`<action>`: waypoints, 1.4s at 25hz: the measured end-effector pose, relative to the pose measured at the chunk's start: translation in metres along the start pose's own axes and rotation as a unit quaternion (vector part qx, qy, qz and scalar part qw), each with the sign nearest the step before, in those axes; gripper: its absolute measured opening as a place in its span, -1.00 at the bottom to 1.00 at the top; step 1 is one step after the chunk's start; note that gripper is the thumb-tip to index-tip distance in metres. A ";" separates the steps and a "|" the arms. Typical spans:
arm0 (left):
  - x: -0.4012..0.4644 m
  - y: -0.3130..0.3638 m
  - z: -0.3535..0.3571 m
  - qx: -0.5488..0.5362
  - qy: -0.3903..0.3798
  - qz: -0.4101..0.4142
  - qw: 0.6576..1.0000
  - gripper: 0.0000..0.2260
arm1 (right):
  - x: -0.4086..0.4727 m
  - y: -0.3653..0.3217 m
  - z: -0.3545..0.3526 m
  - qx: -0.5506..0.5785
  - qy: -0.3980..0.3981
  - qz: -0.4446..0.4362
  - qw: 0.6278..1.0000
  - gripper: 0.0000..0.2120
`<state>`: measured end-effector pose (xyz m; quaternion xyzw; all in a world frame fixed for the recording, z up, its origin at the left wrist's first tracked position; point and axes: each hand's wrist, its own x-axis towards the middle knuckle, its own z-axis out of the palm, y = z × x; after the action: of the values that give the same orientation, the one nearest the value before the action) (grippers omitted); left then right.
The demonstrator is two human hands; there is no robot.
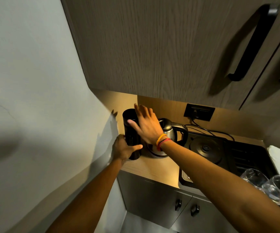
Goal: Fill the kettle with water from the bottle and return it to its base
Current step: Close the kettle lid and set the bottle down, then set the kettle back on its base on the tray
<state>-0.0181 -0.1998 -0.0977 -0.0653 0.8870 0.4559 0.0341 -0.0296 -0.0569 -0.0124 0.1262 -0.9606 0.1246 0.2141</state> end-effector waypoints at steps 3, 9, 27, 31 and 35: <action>-0.025 -0.009 0.022 0.117 -0.053 -0.109 0.986 -0.49 | -0.029 0.057 -0.003 -0.016 -0.028 0.013 0.999 -0.33; -0.017 0.088 0.063 0.094 -0.094 0.265 0.955 -0.62 | -0.057 0.133 -0.024 -0.047 -0.164 0.107 0.980 -0.42; 0.045 0.138 0.074 0.305 -0.125 0.171 0.928 0.01 | -0.050 0.145 -0.068 -0.048 -0.214 0.106 0.970 -0.92; 0.036 0.174 0.081 0.258 -0.110 0.201 0.939 -0.03 | -0.056 0.164 -0.101 -0.013 -0.119 0.169 0.978 -0.74; 0.019 0.210 0.104 0.230 -0.141 0.229 0.935 0.06 | -0.065 0.206 -0.110 -0.017 -0.114 0.198 0.973 -0.83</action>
<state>-0.0677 0.0044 0.0085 0.2142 0.9446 0.2393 0.0672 0.0087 0.1804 0.0176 -0.0568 -0.9866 0.1331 0.0759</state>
